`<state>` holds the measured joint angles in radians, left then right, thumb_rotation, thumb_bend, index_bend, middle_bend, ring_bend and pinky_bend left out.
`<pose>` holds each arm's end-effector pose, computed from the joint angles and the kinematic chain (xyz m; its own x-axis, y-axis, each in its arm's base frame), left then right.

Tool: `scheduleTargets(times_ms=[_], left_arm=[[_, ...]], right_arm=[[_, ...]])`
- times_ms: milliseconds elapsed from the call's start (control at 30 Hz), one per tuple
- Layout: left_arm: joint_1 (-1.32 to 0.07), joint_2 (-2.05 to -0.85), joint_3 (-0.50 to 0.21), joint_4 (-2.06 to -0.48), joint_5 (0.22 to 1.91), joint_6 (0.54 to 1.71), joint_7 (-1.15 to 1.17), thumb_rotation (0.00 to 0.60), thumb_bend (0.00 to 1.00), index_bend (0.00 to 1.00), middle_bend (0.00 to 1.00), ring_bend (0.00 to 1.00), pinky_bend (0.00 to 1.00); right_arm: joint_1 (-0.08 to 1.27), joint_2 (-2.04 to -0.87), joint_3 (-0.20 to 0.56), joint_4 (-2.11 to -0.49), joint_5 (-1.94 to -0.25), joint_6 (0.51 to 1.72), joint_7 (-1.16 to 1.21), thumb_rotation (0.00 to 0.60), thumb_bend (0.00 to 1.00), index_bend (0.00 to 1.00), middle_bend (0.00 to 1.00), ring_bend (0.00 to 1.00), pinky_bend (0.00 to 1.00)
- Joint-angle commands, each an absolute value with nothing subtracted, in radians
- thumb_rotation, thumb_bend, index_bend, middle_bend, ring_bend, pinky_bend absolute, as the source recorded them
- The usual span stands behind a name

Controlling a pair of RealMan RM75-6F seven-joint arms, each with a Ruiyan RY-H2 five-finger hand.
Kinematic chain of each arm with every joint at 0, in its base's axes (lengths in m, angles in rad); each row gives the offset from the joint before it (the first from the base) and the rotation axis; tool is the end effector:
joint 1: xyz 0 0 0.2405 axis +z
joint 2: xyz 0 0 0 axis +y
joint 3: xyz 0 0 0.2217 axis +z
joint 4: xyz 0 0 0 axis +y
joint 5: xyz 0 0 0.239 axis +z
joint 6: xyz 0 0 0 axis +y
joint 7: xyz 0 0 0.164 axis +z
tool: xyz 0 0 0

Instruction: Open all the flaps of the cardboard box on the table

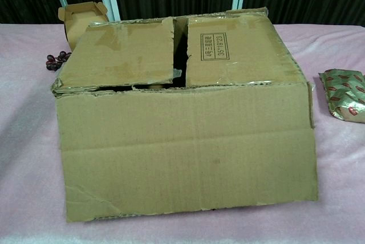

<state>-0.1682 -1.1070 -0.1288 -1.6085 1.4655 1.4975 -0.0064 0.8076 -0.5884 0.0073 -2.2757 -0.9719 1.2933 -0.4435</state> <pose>-0.2707 0.2423 0.1388 0.3848 -0.1225 0.9148 0.9177 -0.0554 -0.3934 -0.1018 -0.2978 0.1767 0.6275 0.0189 0.7784 -0.7603 -0.2009 0.6178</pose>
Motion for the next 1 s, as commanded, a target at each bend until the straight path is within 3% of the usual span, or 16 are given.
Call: scheduleTargets(times_ms=[33,300,500,600,767,1000], left_arm=[[-0.188,-1.084,-0.132,-1.646,1.474,1.475,0.046,0.6,0.21,0.0,0.0,0.0,0.0],[-0.284,-1.026,-0.178,-1.771,1.5,1.391,0.158,0.6,0.21,0.0,0.0,0.0,0.0],[-0.409,-0.976,-0.23,-1.851,1.496,1.246,0.254,0.6,0.22,0.0,0.0,0.0,0.0],[-0.501,-0.939,-0.267,-1.891,1.461,1.121,0.305,0.6,0.31,0.01,0.01,0.0,0.04],[-0.66,-0.89,-0.311,-1.915,1.384,0.884,0.366,0.6,0.55,0.03,0.04,0.0,0.11],[-0.875,-0.897,-0.341,-1.89,1.269,0.622,0.453,0.6,0.63,0.03,0.07,0.0,0.12]], right_arm=[[0.547,-0.828,-0.064,-2.091,-1.169,1.573,-0.418,0.524,0.24,0.0,0.0,0.0,0.24],[0.42,-0.954,-0.062,-1.912,-1.208,1.639,-0.269,0.524,0.24,0.0,0.0,0.0,0.24],[0.38,-1.025,-0.046,-1.786,-1.231,1.626,-0.199,0.519,0.24,0.0,0.0,0.0,0.24],[0.37,-1.07,-0.027,-1.713,-1.259,1.629,-0.16,0.531,0.24,0.0,0.0,0.0,0.24],[0.357,-1.124,0.002,-1.624,-1.28,1.631,-0.095,0.556,0.26,0.0,0.0,0.0,0.24],[0.333,-1.17,0.032,-1.52,-1.274,1.607,-0.029,0.558,0.26,0.0,0.0,0.0,0.24]])
